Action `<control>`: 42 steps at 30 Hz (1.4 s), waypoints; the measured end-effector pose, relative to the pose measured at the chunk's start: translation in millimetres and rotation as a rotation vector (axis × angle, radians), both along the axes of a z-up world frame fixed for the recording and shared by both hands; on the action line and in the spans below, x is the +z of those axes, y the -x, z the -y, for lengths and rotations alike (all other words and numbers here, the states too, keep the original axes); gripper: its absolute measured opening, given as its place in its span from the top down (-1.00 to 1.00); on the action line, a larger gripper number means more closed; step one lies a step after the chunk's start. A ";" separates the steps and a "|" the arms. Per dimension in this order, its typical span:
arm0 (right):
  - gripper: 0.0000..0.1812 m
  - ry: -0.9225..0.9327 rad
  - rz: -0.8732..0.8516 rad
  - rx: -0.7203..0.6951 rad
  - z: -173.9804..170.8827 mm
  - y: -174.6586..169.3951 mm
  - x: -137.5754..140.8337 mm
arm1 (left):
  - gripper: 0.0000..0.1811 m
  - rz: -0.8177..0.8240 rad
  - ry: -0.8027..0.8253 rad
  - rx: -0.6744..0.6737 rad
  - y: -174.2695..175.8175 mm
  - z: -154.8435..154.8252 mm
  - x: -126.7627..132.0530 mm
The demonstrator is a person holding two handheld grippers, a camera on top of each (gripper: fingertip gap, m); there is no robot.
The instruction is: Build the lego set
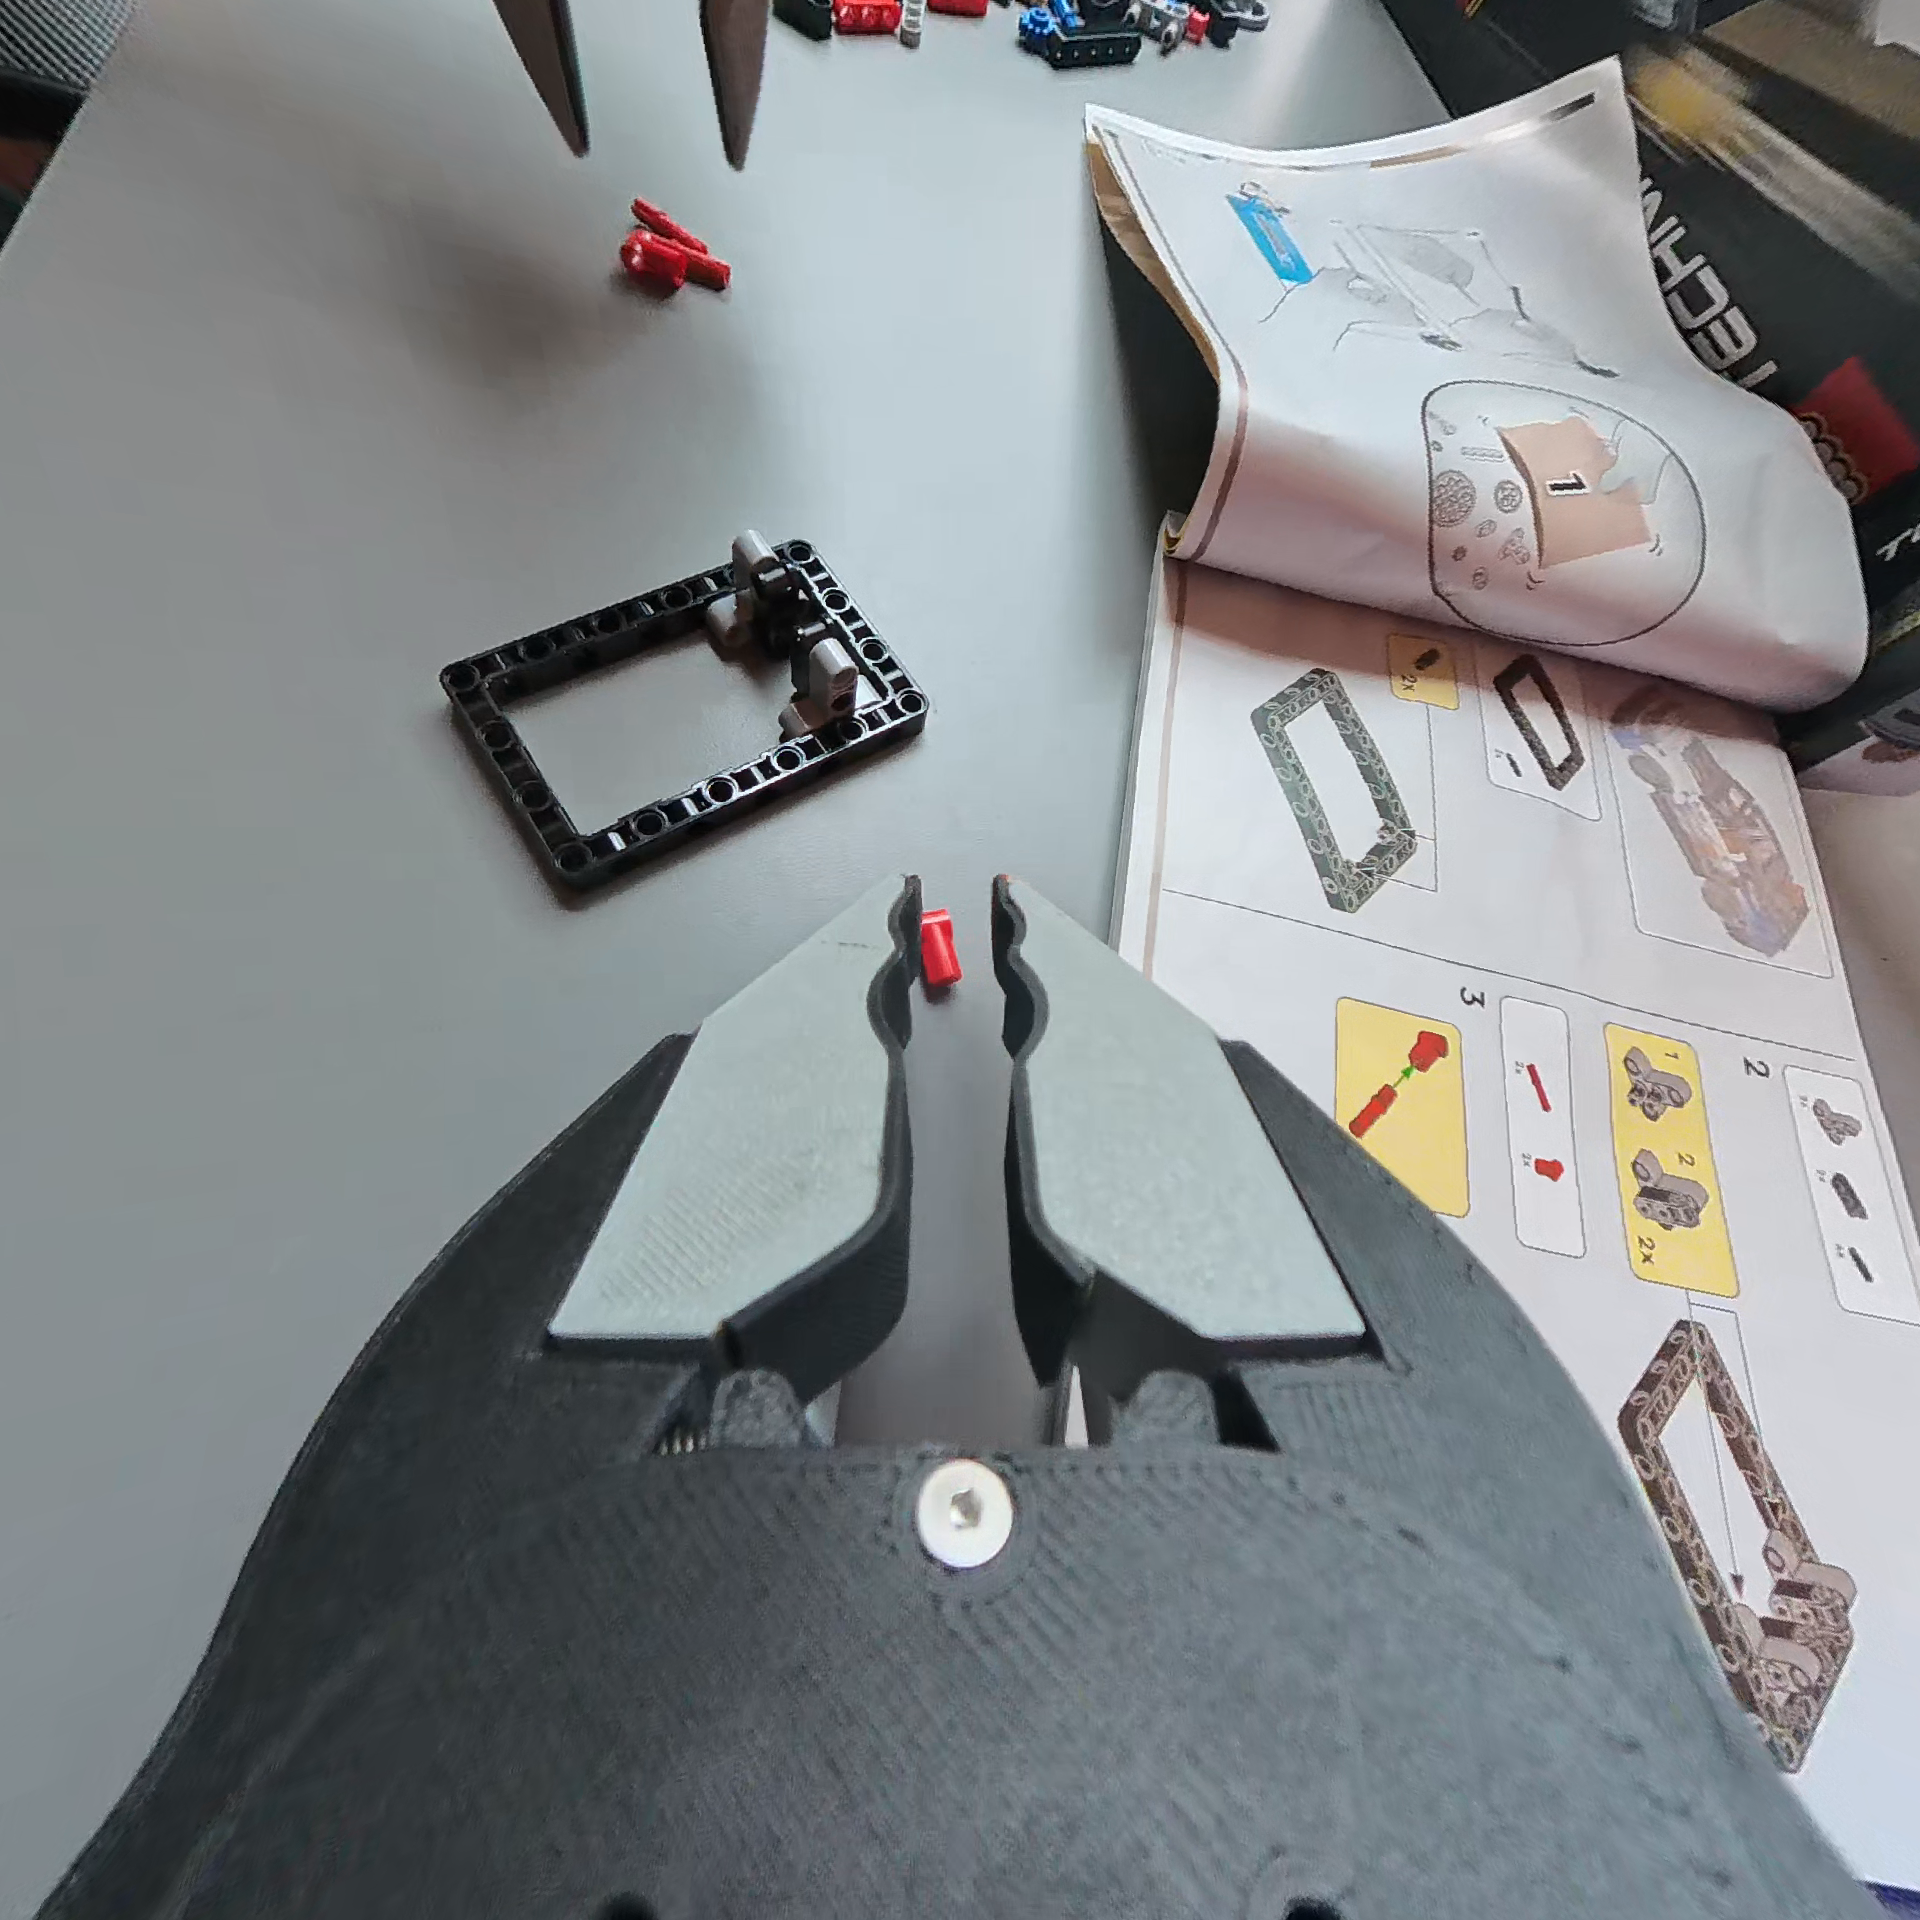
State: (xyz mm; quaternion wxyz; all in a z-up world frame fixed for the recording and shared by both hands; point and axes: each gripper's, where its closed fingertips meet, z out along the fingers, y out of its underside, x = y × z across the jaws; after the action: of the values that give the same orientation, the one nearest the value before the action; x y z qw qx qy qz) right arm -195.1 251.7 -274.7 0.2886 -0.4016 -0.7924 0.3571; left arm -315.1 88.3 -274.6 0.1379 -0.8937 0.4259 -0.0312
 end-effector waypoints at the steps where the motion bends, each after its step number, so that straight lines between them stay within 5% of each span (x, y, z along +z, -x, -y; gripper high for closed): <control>1: 0.89 0.009 -0.004 -0.003 -0.8 0.0 1.3 | 0.65 -0.013 0.022 -0.012 2.6 0.9 -4.2; 14: 0.87 0.048 -0.055 -0.063 -24.5 -3.1 19.3 | 0.68 0.031 0.053 0.026 10.8 1.9 -22.2; 25: 0.91 0.222 -0.324 -0.225 -62.0 -15.0 94.8 | 0.87 0.057 0.006 0.153 26.4 14.1 -21.9; 27: 0.90 0.198 -0.342 -0.284 -72.5 -14.9 97.6 | 1.00 0.040 -0.012 0.185 31.6 15.4 -22.3; 37: 0.91 0.175 -0.369 -0.365 -84.3 -17.6 106.8 | 1.00 -0.053 0.013 0.260 54.8 33.3 -22.3; 42: 0.92 0.168 -0.354 -0.375 -85.9 -16.7 102.9 | 0.82 -0.038 0.040 0.305 53.4 37.2 -20.9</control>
State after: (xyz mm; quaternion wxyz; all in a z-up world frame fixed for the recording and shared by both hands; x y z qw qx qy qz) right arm -178.3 337.6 -171.7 0.4496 -0.4950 -0.6090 0.4266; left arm -368.5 51.1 -295.5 0.1150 -0.9510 0.2871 -0.0012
